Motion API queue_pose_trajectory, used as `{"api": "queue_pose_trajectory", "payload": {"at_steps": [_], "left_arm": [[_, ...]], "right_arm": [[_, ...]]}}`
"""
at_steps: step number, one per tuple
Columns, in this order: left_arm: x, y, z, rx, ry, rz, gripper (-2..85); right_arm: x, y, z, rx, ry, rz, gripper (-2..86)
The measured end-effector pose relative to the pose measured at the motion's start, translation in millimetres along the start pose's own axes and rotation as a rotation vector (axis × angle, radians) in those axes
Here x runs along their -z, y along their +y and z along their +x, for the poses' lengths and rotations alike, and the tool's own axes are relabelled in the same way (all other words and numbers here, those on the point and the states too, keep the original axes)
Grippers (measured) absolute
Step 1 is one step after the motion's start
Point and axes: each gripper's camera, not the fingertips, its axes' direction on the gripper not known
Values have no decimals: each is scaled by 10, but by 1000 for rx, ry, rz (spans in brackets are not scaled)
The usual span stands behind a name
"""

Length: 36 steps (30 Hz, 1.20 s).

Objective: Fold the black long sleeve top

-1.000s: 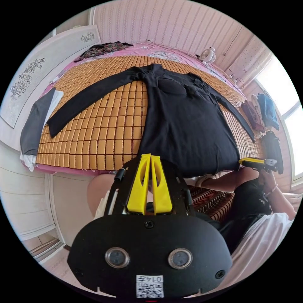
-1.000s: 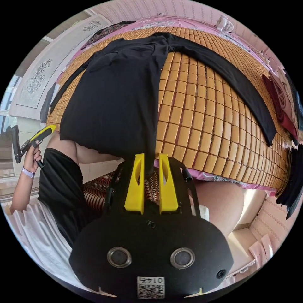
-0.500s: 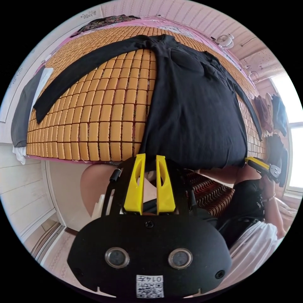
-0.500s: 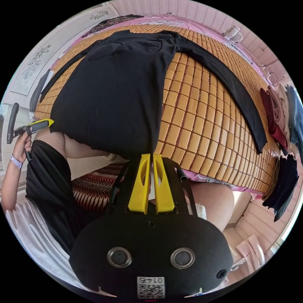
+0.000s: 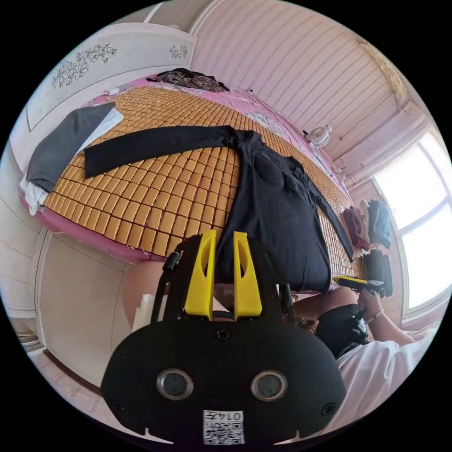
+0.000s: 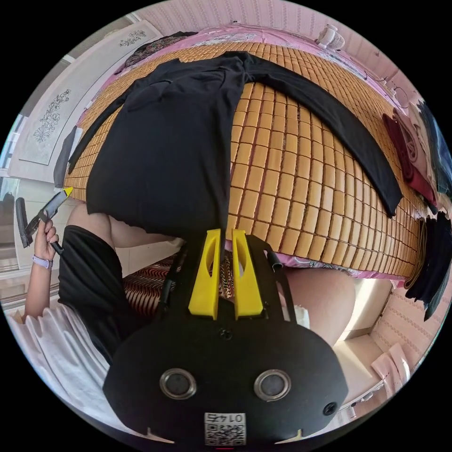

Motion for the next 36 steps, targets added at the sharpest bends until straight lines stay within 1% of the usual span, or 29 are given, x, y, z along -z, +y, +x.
{"api": "queue_pose_trajectory", "payload": {"at_steps": [4,8,11,16,20,22,24,25,29,33,34,36], "left_arm": [[542,-110,-553,121,-11,219,64],[791,-280,-1113,221,-90,342,67],[853,-370,-1597,336,-130,414,64],[966,-461,-2240,522,-178,638,54],[914,-622,-2640,594,-127,615,64],[886,-604,-2740,571,-173,599,65],[865,-600,-2821,565,-219,589,66],[854,-654,-2898,542,-211,565,71],[740,-875,-3046,483,-193,443,78],[607,-1033,-3051,443,-198,352,76],[552,-1075,-3056,439,-207,318,68],[500,-1098,-3036,437,-249,311,52]], "right_arm": [[-26,27,89,-63,-31,6,54],[-112,21,53,-76,10,-24,55],[-144,-46,-114,-53,62,-29,54],[-197,-365,-603,61,120,-26,54],[-250,-882,-1221,195,93,8,54],[-289,-1168,-1589,283,71,26,54],[-381,-1556,-2213,442,54,43,53],[-414,-1645,-2388,486,55,48,53],[-761,-2122,-3700,783,38,32,54],[-1154,-2275,-4934,1034,6,14,57],[-1213,-2276,-5090,1062,3,11,58],[-1458,-2248,-5652,1164,11,-15,77]]}}
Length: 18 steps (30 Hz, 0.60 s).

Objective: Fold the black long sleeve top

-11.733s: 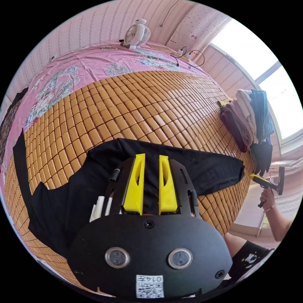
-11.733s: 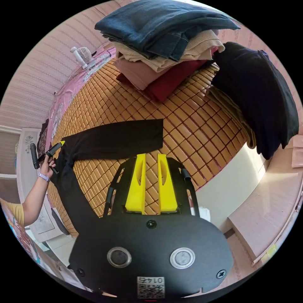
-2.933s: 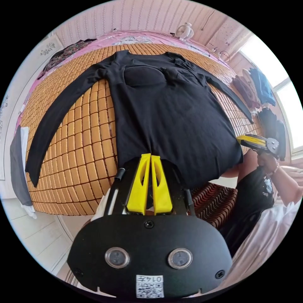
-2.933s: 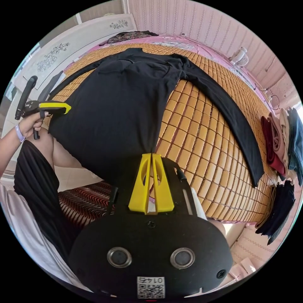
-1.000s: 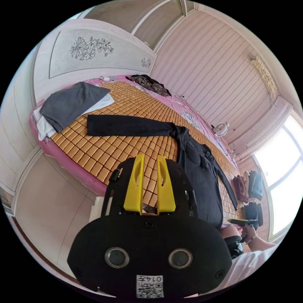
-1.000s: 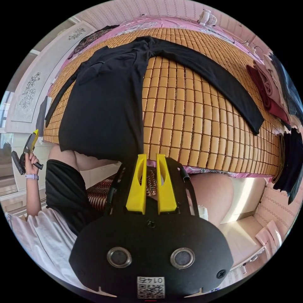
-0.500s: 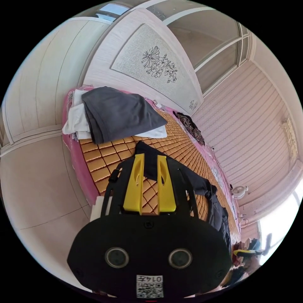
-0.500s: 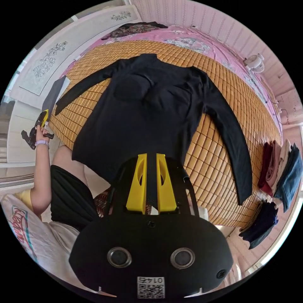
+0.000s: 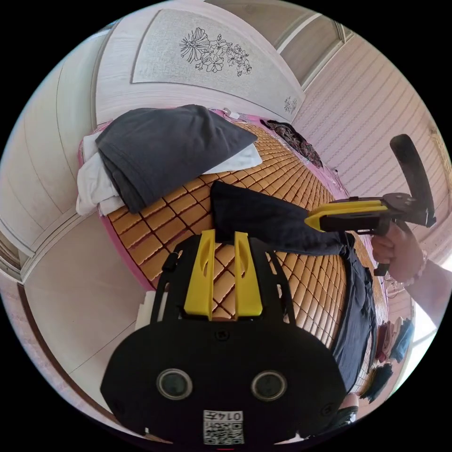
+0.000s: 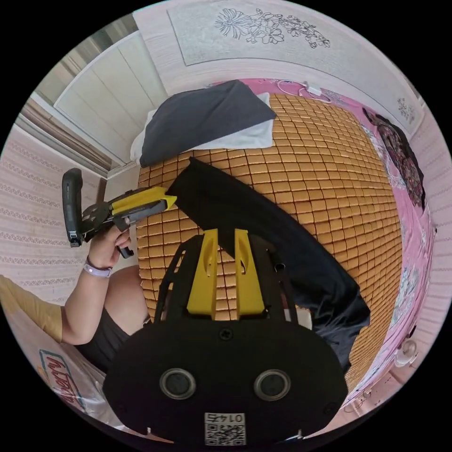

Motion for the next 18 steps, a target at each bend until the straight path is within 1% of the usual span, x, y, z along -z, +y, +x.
{"api": "queue_pose_trajectory", "payload": {"at_steps": [3,4,6,10,11,13,14,16,18], "left_arm": [[-54,23,31,-7,-47,8,31],[-74,32,30,-8,-43,9,24],[-101,48,16,-5,-28,11,8],[-174,100,-6,35,13,15,-6],[-185,108,2,37,14,14,-7],[-217,145,64,35,1,11,-9],[-222,157,86,32,-4,11,-9],[-217,201,202,12,5,15,-10],[-158,233,369,-29,13,42,-10]], "right_arm": [[-245,-450,-312,69,43,3,131],[-279,-507,-376,84,53,14,133],[-416,-659,-585,110,143,59,140],[-681,-773,-672,108,257,36,135],[-791,-788,-641,99,268,-14,116],[-785,-752,-576,102,185,-8,60],[-791,-734,-517,83,145,-27,12],[-755,-689,-440,62,149,-27,-1],[-623,-594,-311,24,97,-22,-7]]}}
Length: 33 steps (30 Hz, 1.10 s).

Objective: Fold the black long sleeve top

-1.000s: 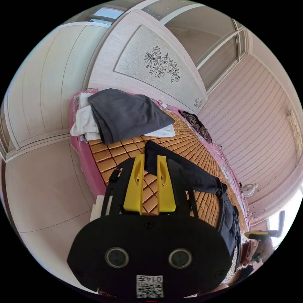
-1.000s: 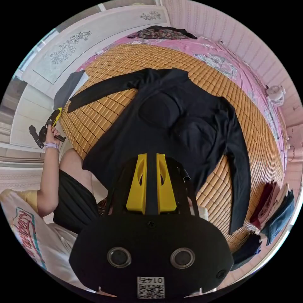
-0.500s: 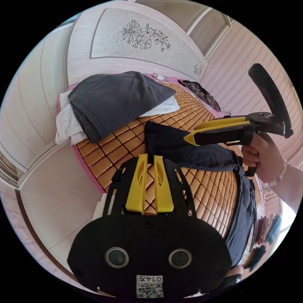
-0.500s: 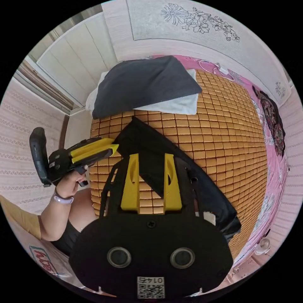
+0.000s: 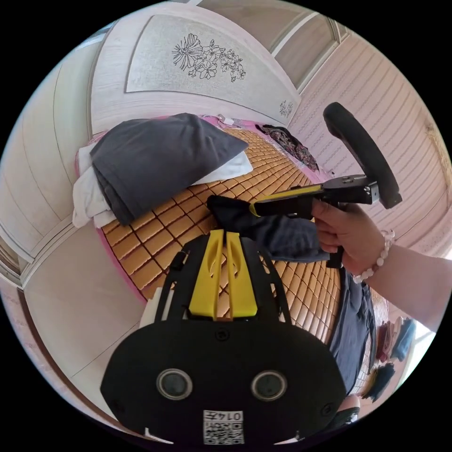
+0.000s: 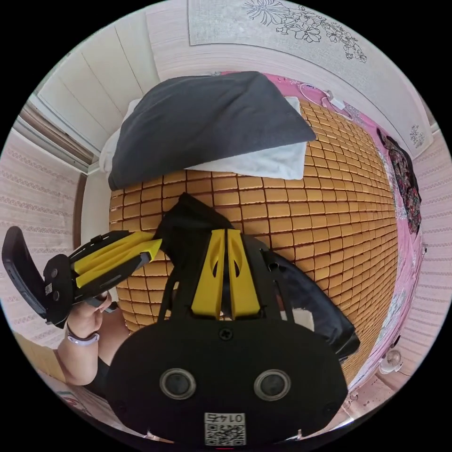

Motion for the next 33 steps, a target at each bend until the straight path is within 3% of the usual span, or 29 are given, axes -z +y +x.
{"api": "queue_pose_trajectory", "payload": {"at_steps": [2,7,11,14,16,18,22,25,33], "left_arm": [[92,34,258,-75,17,41,-10],[662,310,1256,-333,252,242,-10],[1105,685,2185,-566,444,316,-9],[1394,1191,2912,-753,721,257,-5],[1382,1734,3347,-892,930,93,10],[1198,2235,3592,-970,998,-61,30],[702,3257,3838,-1036,964,-394,48],[488,3649,3900,-1054,910,-517,49],[-11,3929,4109,-1133,742,-583,51]], "right_arm": [[229,155,155,-41,-56,66,-8],[1239,987,813,-178,-55,259,-9],[2443,2468,1304,-345,-6,526,-8],[3032,3743,1265,-480,85,637,-6],[3169,4496,1175,-595,99,634,-2],[3061,5439,1014,-787,101,563,11],[2449,6532,796,-1038,1,362,57],[2072,6968,683,-1156,-71,261,67],[1804,6907,856,-1138,-100,238,69]]}}
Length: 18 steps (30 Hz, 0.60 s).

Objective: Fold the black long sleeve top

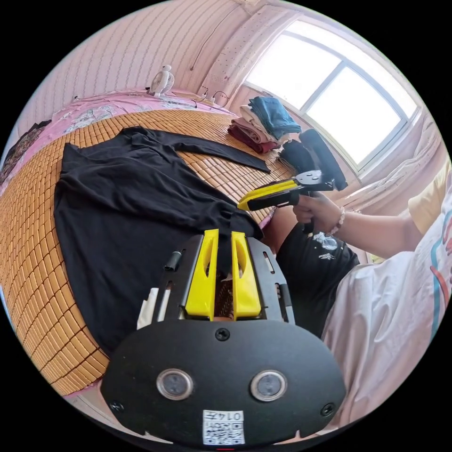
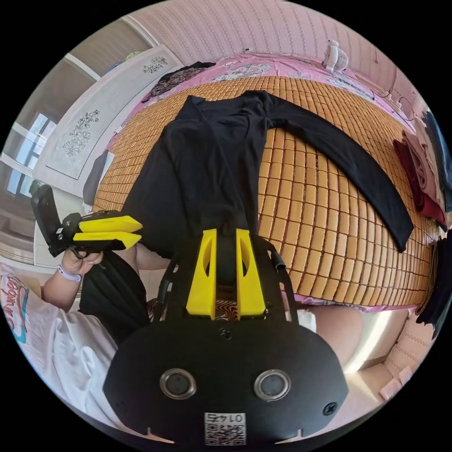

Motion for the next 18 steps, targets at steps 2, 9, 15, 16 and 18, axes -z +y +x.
{"api": "queue_pose_trajectory", "payload": {"at_steps": [2,9,15,16,18], "left_arm": [[-109,-26,-87,14,-14,-17,52],[-665,-87,-266,49,23,-96,59],[-672,72,-594,93,-102,-71,61],[-642,118,-739,115,-128,-59,62],[-590,168,-984,150,-161,-54,62]], "right_arm": [[-52,-50,-141,67,0,-6,70],[-441,-194,-620,262,99,-100,38],[28,-247,-652,307,20,-76,7],[46,-245,-663,319,-1,-94,11],[17,-229,-642,338,-60,-184,46]]}}
